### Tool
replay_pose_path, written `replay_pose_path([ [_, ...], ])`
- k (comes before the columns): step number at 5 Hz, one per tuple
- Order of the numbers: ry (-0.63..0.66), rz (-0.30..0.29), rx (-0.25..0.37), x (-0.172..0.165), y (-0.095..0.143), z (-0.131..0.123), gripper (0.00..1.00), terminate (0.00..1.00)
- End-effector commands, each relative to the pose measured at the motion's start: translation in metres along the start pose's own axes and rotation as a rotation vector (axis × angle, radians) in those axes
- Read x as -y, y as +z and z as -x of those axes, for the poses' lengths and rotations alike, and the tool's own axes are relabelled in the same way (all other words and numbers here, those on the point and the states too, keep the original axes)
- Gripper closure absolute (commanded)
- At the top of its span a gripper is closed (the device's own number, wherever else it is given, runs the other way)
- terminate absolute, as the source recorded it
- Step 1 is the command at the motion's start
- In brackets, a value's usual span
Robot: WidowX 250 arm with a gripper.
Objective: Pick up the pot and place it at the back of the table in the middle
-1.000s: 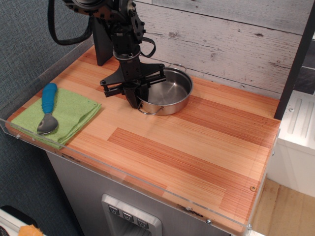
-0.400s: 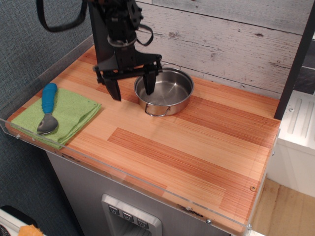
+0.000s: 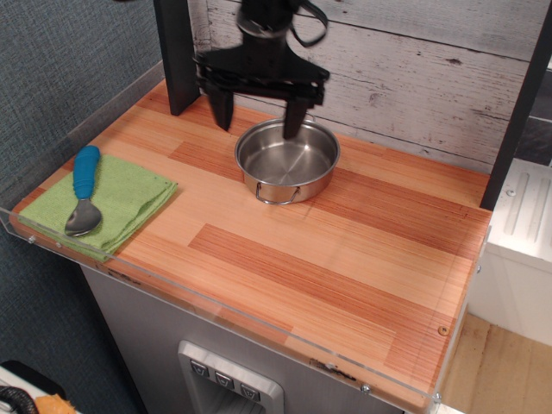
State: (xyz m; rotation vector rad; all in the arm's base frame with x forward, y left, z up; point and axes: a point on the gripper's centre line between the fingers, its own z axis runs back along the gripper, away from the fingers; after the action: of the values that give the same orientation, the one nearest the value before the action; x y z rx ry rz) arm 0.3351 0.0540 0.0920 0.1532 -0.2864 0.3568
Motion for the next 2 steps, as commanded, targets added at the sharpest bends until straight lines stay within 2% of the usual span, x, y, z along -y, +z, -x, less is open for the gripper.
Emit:
replay_pose_path([
  [1,-0.226,0.146,0.037,0.028,0.040,0.061,0.00,0.00],
  [2,-0.292,0.154,0.044,0.040,0.046,0.086,0.00,0.00],
])
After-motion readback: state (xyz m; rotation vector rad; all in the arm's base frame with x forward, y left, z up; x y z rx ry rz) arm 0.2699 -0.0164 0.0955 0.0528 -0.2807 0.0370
